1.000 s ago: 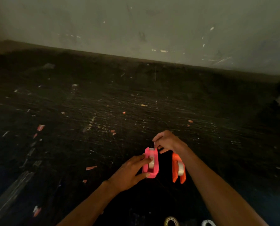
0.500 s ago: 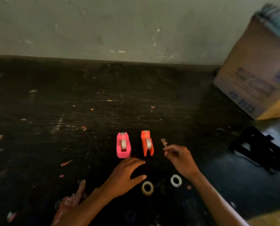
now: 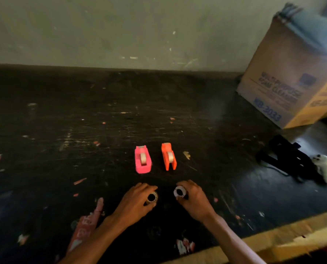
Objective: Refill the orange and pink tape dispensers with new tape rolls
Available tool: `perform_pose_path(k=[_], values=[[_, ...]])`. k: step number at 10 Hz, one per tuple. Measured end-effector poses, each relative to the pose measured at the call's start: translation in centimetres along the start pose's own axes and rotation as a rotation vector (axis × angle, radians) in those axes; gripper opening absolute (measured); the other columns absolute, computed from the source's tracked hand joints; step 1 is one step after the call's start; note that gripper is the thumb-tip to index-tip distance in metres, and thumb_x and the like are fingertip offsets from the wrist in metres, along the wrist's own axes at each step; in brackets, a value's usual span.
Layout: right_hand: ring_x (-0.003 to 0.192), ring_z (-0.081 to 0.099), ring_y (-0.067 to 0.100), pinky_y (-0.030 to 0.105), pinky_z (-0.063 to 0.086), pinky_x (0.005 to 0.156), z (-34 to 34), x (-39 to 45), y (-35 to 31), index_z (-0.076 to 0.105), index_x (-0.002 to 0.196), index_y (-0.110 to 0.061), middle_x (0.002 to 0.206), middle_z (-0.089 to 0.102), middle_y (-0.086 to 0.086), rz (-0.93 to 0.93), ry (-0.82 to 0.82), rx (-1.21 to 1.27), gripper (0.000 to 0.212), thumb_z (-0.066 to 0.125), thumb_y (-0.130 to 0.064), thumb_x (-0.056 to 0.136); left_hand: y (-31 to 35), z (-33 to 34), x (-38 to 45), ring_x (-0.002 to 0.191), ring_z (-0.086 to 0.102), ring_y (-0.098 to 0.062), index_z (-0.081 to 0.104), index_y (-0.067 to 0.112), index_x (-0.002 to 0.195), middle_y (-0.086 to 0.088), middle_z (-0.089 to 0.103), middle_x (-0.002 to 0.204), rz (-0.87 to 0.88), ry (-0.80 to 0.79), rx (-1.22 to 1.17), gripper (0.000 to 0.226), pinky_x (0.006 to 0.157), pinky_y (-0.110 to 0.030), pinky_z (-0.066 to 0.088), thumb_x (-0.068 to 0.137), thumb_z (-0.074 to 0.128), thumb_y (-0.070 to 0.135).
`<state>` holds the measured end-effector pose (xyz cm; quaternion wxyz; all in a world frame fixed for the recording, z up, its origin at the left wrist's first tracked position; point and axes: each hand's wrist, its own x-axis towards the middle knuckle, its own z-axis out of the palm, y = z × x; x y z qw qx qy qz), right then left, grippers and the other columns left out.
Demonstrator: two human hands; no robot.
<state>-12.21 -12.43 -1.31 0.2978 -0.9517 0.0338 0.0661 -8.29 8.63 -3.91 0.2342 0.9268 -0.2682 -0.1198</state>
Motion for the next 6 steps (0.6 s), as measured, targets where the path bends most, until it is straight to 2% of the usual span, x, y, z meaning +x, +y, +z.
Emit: perform_pose_path(k=[1, 2, 4, 6], values=[[0.109, 0.058, 0.015, 0.026, 0.046, 0.096, 1.8, 1.9, -4.9, 0.060, 0.114, -0.016, 0.117, 0.061, 0.004, -0.158, -0.075, 0.005, 0.034, 0.067, -0.012, 0.081, -4.2, -2.7, -2.2, 0.126, 0.045, -0.015, 0.042, 0.029, 0.136, 0.003, 0.051, 0.136, -0.172, 0.077, 0.013, 0.054, 0.106, -0.032, 0.038, 0.085, 0.058, 0.036], [0.116, 0.055, 0.018, 0.026, 0.042, 0.100, 4.5, 4.7, -9.0, 0.056, 0.122, -0.014, 0.124, 0.058, 0.006, -0.270, -0.146, -0.009, 0.041, 0.065, -0.012, 0.081, -7.6, -5.7, -4.0, 0.122, 0.049, -0.019, 0.046, 0.021, 0.134, -0.003, 0.055, 0.132, -0.295, 0.189, 0.040, 0.052, 0.101, -0.031, 0.038, 0.085, 0.060, 0.030], [0.123, 0.048, 0.027, 0.035, 0.042, 0.104, 8.1, 9.5, -14.1, 0.043, 0.134, -0.015, 0.134, 0.052, 0.010, -0.353, -0.162, -0.185, 0.057, 0.064, -0.008, 0.081, -10.6, -9.4, -4.5, 0.126, 0.047, -0.020, 0.044, 0.019, 0.134, -0.005, 0.052, 0.137, -0.396, 0.245, 0.053, 0.053, 0.103, -0.034, 0.040, 0.085, 0.061, 0.025], [0.126, 0.044, 0.025, 0.034, 0.039, 0.106, 9.0, 10.7, -15.3, 0.037, 0.138, -0.017, 0.138, 0.050, 0.007, -0.363, -0.134, -0.267, 0.065, 0.067, -0.011, 0.081, -11.9, -9.2, -3.6, 0.129, 0.043, -0.020, 0.038, 0.022, 0.138, -0.004, 0.050, 0.139, -0.419, 0.217, 0.052, 0.061, 0.107, -0.035, 0.038, 0.083, 0.062, 0.032]])
